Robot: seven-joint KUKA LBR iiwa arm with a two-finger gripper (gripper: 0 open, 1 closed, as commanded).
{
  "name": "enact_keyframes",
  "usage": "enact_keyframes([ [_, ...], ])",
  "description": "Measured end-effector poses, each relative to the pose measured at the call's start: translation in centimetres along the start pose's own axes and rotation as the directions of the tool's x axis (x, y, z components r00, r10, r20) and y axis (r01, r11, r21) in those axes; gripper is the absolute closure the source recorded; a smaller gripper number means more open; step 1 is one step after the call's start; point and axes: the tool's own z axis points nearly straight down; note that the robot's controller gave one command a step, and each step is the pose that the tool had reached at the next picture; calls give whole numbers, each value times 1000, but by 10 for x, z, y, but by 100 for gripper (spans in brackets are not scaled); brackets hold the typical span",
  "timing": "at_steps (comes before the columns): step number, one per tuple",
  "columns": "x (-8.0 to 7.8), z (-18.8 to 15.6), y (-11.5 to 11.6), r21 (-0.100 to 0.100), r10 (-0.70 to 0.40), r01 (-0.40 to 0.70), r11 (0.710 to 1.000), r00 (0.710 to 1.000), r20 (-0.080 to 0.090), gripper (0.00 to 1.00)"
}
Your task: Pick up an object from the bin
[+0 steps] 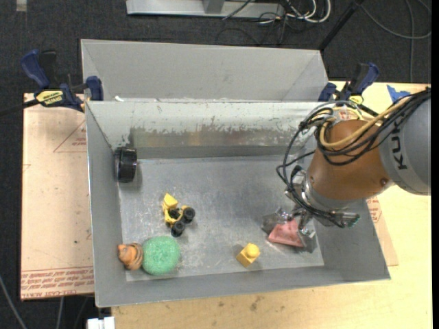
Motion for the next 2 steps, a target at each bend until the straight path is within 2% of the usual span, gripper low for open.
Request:
enact_keyframes([
  [2,0,0,0,0,-1,1,1000,1000,0,100],
])
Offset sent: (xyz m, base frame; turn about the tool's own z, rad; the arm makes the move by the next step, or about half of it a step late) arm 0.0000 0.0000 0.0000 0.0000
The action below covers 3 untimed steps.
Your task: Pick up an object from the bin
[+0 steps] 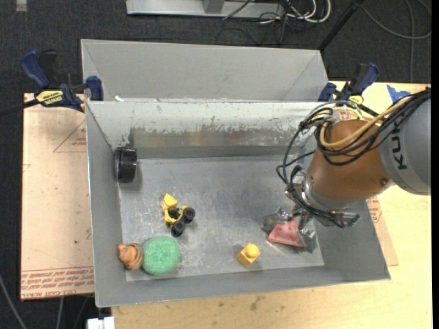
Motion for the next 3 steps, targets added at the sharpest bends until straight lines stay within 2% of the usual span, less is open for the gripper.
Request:
enact_keyframes([
  [2,0,0,0,0,0,0,1000,1000,0,100],
  [3,1,1,1,-4,-1,1,1000,1000,-3,0],
])
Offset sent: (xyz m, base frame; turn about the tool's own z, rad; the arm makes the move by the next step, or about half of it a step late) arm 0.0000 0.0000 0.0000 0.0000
